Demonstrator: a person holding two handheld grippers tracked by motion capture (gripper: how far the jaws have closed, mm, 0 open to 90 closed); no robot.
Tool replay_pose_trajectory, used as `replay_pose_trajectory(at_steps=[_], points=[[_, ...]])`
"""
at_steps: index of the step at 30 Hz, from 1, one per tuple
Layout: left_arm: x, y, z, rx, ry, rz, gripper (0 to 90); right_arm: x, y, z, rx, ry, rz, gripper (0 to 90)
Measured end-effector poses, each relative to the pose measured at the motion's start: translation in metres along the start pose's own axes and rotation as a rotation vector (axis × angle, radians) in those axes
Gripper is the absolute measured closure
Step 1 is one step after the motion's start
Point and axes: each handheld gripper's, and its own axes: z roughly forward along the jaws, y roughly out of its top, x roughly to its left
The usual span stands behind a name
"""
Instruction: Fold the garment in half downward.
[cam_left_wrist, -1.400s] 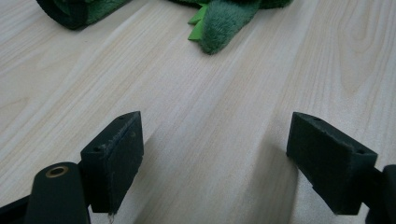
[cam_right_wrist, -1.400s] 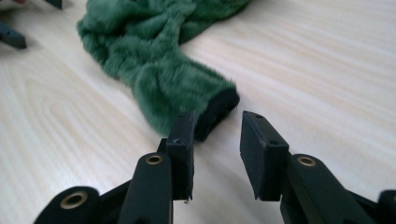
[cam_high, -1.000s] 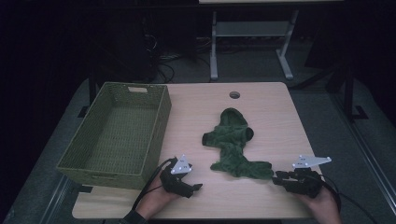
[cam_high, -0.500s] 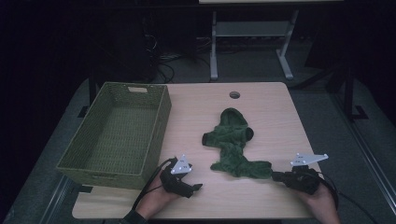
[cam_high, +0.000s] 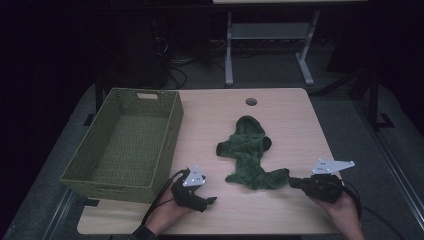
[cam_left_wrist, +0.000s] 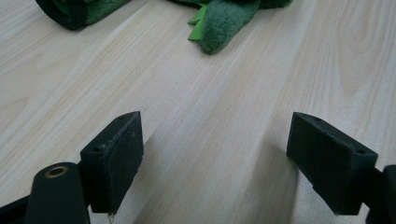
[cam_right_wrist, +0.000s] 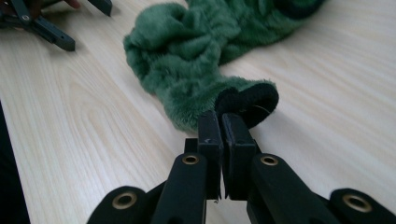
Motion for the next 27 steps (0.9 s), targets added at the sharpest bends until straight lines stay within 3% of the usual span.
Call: replay_pose_trajectory(at_steps=[17,22,27], points=[[0.0,0.0,0.0,-0.004,-0.001,-0.003,18.2,0.014,0.042,0.017,-0.047,0.066,-0.119,87.6],[0.0,0.0,0.001,-0.005,-0.001,-0.003,18.2,0.022,0.055,0.033,-0.028,0.096,-0.164,90.0],[0.0,0.0,0.0,-0.004,-0.001,-0.003,18.2,0.027,0.064,0.048,-0.009,0.116,-0.176,90.0]])
